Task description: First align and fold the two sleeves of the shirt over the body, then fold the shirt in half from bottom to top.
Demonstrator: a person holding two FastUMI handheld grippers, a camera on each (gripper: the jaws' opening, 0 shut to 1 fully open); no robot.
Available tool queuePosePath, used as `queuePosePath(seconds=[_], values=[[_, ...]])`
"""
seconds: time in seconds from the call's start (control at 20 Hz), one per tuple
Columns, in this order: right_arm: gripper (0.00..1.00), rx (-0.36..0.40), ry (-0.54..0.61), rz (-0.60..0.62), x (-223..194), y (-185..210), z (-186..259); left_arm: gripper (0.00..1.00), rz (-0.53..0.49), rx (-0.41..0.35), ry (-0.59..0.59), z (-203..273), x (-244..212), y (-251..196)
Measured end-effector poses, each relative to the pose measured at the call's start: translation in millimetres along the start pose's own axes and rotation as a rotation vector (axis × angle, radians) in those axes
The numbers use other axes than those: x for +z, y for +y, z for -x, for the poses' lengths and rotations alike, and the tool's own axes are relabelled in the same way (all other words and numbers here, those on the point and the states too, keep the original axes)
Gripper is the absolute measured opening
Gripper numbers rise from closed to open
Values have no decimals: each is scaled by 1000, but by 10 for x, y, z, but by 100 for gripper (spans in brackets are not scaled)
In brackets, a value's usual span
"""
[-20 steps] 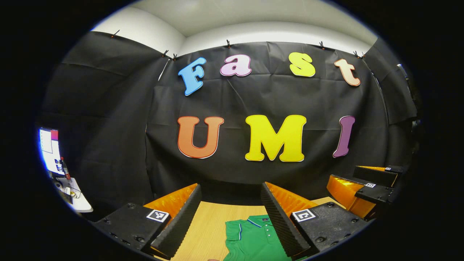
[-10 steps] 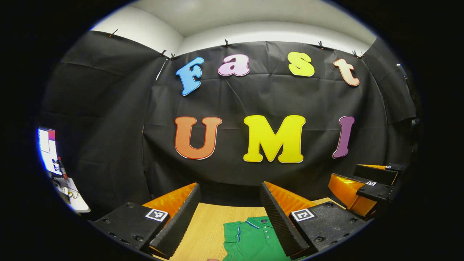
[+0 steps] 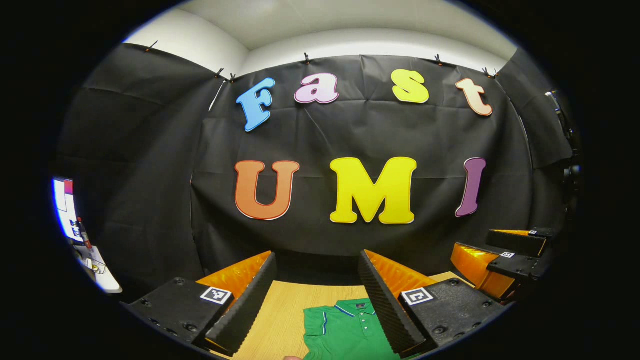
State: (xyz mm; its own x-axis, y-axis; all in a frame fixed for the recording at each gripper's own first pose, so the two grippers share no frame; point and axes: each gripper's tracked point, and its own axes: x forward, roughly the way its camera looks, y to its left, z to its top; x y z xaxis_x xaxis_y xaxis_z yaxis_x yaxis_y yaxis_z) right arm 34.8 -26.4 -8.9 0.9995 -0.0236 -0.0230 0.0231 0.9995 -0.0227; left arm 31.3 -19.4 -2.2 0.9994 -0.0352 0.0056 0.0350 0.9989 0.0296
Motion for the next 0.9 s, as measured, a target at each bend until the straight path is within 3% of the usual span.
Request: queuePosePath(seconds=[0.3,0.9], values=[[95,-14,55,4,-211,-226,-156,100,0,4,9,-135,-59,-31],[96,-68,346,-20,-1217,-808,-508,100,-3,-14,25,-349,-145,-239]])
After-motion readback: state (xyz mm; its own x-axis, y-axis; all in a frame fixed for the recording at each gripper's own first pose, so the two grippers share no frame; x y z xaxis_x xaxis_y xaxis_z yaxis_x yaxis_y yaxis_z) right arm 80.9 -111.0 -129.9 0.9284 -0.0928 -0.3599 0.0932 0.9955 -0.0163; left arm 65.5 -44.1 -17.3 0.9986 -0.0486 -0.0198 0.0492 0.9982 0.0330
